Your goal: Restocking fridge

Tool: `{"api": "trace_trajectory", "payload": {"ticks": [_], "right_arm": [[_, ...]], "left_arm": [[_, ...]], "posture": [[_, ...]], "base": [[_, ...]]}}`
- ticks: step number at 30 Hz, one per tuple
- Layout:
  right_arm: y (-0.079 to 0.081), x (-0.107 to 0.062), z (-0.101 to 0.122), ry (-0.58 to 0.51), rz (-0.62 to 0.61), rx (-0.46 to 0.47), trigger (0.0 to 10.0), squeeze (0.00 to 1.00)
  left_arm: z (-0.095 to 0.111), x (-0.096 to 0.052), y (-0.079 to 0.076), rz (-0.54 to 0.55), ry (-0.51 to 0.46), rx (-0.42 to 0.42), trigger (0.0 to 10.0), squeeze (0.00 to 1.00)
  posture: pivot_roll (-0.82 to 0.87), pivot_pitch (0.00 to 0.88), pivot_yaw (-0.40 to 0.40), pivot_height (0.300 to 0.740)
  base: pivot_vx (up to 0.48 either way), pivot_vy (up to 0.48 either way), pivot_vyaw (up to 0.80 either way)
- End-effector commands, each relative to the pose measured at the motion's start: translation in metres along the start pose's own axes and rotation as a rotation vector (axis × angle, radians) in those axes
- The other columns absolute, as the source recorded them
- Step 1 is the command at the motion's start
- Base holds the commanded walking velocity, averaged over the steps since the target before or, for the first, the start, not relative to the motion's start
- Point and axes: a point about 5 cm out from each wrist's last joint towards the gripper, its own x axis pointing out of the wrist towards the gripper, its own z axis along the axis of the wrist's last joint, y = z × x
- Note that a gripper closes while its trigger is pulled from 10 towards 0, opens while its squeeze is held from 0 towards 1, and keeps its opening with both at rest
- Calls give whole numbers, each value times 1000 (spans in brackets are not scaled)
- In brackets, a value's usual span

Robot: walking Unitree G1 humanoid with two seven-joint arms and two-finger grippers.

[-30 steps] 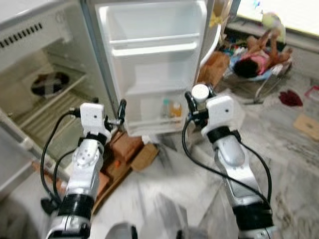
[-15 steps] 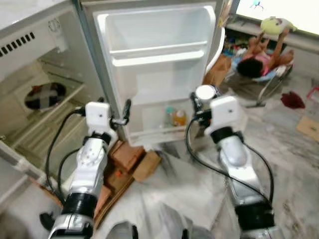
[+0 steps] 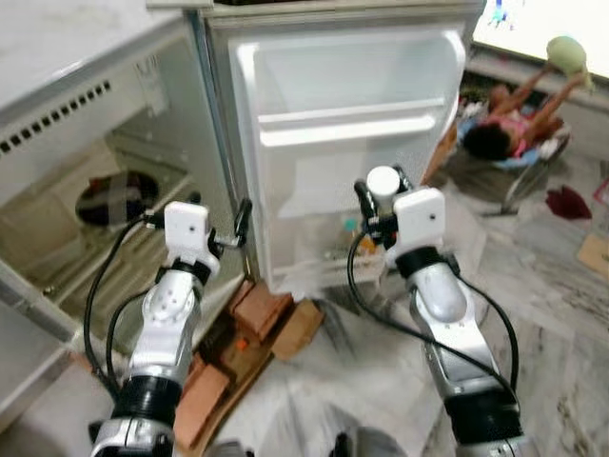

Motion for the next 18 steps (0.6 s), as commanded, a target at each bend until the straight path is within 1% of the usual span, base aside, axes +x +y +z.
{"api": "trace_trajectory", "payload": {"ticks": [1, 3, 6, 14, 18], "right_arm": [[-10, 2, 8, -37, -32, -23, 10000, 0], [-10, 3, 8, -38, -32, -24, 10000, 0], [-9, 3, 8, -40, -30, -26, 10000, 0], [-8, 3, 8, -42, -27, -28, 10000, 0], [-7, 3, 8, -42, -22, -26, 10000, 0]], "left_arm": [[5, 4, -6, -18, -15, 6, 10000, 0], [5, 4, -6, -14, -17, -4, 10000, 0], [6, 4, -8, -18, -26, -31, 10000, 0], [5, -1, -6, -37, -14, -23, 10000, 0], [5, -3, -6, -53, -11, -4, 10000, 0]], "posture": [[-50, 50, 1, 740], [-50, 49, 0, 740], [-51, 48, -1, 740], [-47, 50, 0, 740], [-47, 50, 0, 740]], "base": [[450, 0, 0], [424, 0, 0], [0, 0, 0], [0, 0, 0], [0, 0, 0]]}}
